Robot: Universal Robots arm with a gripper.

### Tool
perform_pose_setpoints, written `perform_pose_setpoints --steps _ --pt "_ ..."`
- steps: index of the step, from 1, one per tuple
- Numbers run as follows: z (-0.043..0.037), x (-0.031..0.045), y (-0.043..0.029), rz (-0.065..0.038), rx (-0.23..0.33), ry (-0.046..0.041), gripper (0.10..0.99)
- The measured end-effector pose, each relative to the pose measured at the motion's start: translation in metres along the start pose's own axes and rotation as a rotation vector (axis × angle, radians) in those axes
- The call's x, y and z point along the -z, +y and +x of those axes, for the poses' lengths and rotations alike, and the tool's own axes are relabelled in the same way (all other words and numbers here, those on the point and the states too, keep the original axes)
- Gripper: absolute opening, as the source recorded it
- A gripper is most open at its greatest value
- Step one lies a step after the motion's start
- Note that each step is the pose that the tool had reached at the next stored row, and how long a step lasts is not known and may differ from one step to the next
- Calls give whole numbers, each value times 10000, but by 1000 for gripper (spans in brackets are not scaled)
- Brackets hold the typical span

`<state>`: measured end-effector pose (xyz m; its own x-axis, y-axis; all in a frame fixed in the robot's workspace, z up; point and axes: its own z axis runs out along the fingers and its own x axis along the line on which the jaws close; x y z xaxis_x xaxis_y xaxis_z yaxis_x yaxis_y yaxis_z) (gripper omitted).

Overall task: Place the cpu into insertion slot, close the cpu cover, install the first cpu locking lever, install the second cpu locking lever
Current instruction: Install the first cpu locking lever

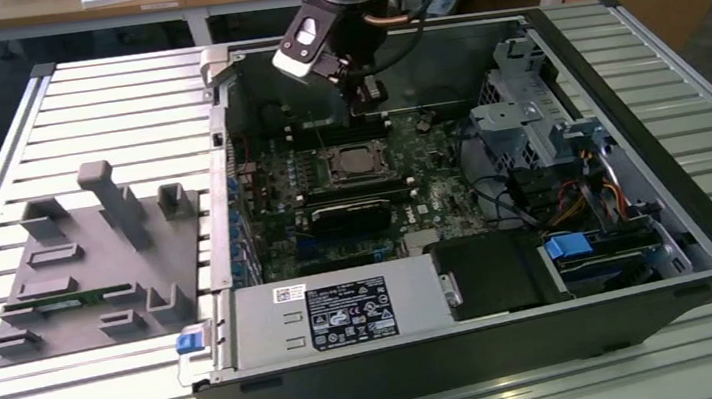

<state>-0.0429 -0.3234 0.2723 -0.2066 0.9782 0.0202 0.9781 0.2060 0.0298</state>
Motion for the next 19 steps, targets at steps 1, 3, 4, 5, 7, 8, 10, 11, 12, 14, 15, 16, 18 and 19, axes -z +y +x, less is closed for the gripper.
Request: perform_pose_setpoints --steps 1,3,4,5,7,8,10,11,12,14,15,16,18,19 --pt "0 0 0 1 67 2 106" --pt "0 0 0 4 204 6 106" --pt "0 0 0 6 275 8 106" --pt "0 0 0 7 349 11 106" --pt "0 0 0 10 505 15 106" --pt "0 0 0 12 587 18 106" --pt "0 0 0 15 759 23 106" --pt "0 0 0 17 837 25 106" --pt "0 0 0 19 910 27 106" --pt "0 0 0 21 1054 31 106" --pt "0 0 0 23 1129 34 106" --pt "0 0 0 25 1208 36 106" --pt "0 0 0 28 1388 42 106" --pt "0 0 0 30 1491 45 106"
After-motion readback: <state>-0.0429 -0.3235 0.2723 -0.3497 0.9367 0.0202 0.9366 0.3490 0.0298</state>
